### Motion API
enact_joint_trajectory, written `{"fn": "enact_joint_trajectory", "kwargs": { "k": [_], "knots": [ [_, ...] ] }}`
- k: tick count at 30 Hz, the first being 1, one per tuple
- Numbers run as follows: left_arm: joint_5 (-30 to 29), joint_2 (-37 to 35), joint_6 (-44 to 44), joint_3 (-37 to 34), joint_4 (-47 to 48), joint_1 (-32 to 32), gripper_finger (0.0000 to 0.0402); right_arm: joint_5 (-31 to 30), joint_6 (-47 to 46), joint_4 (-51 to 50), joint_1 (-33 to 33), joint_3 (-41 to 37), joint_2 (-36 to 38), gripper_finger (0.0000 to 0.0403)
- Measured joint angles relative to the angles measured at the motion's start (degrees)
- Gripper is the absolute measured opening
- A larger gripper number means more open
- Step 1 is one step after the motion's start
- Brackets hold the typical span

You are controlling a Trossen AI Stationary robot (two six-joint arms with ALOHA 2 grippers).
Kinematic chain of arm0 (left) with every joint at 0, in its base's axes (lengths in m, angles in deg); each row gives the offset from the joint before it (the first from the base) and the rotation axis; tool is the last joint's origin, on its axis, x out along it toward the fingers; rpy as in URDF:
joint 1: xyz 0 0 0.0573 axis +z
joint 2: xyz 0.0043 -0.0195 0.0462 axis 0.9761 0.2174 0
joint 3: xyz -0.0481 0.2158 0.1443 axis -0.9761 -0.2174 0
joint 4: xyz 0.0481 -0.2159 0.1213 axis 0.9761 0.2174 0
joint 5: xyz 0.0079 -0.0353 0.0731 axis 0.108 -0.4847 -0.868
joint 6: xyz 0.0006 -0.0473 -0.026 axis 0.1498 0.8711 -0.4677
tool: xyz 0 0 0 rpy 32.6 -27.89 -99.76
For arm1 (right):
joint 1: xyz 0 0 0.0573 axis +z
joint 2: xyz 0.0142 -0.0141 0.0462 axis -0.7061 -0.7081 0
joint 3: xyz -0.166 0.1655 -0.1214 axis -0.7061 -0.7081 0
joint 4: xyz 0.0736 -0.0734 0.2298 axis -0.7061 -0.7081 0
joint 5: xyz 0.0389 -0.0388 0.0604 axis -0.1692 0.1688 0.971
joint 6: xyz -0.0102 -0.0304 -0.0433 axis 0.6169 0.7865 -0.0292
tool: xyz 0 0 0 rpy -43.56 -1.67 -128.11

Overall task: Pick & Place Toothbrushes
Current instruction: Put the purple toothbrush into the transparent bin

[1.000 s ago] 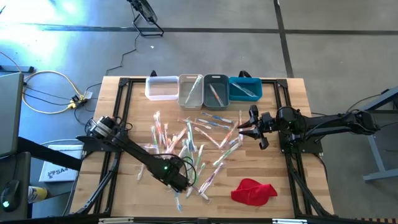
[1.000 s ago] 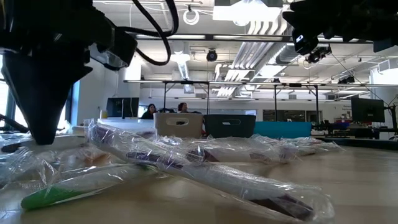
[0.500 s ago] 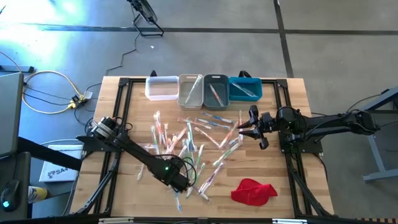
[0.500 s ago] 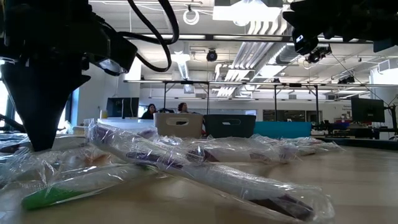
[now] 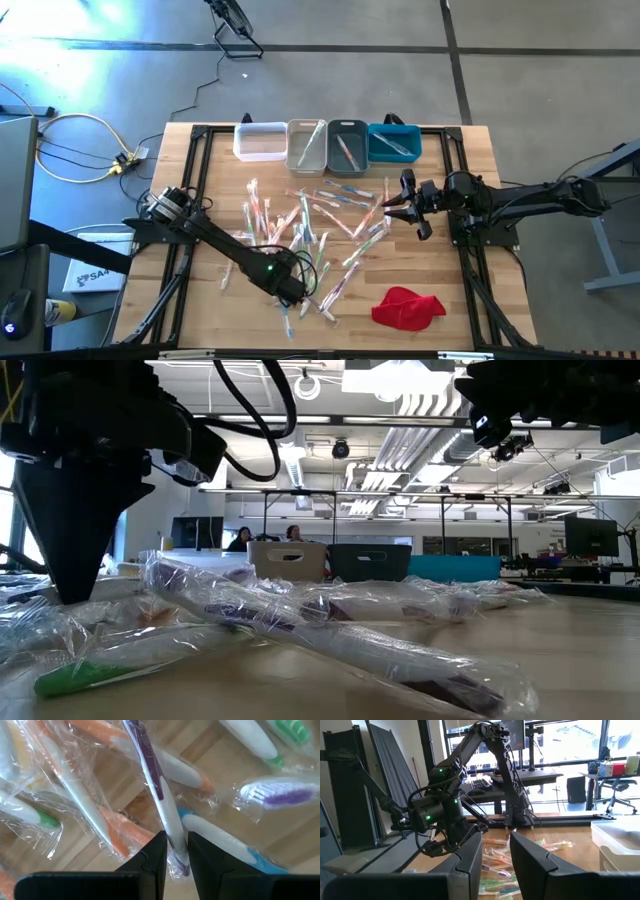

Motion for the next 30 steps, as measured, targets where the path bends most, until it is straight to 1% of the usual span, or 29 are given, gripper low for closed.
{"fn": "enact_joint_trajectory", "kwargs": {
  "k": [10,12,17,20,24,30],
  "knots": [
    [0.0,0.0,-1.5,0.0,-1.8,0.0,0.0078,0.0,0.0,0.0,0.0,0.0,0.0,0.0093],
    [0.0,0.0,-1.5,0.0,-1.7,0.0,0.0090,0.0,0.0,0.0,0.0,0.0,0.0,0.0093],
    [0.3,0.0,-1.5,0.0,-1.4,0.1,0.0138,0.0,0.0,0.0,0.0,0.0,0.0,0.0093],
    [0.3,-0.2,-1.5,0.0,-1.2,0.1,0.0154,0.0,0.0,0.0,0.0,0.0,0.0,0.0093],
    [0.3,-0.2,-1.1,0.0,-1.3,0.1,0.0155,0.0,0.0,0.0,0.0,0.0,0.0,0.0093],
    [0.2,-0.2,-0.9,0.0,-1.5,1.8,0.0146,0.0,0.0,0.0,0.0,0.0,0.0,0.0093]
  ]
}}
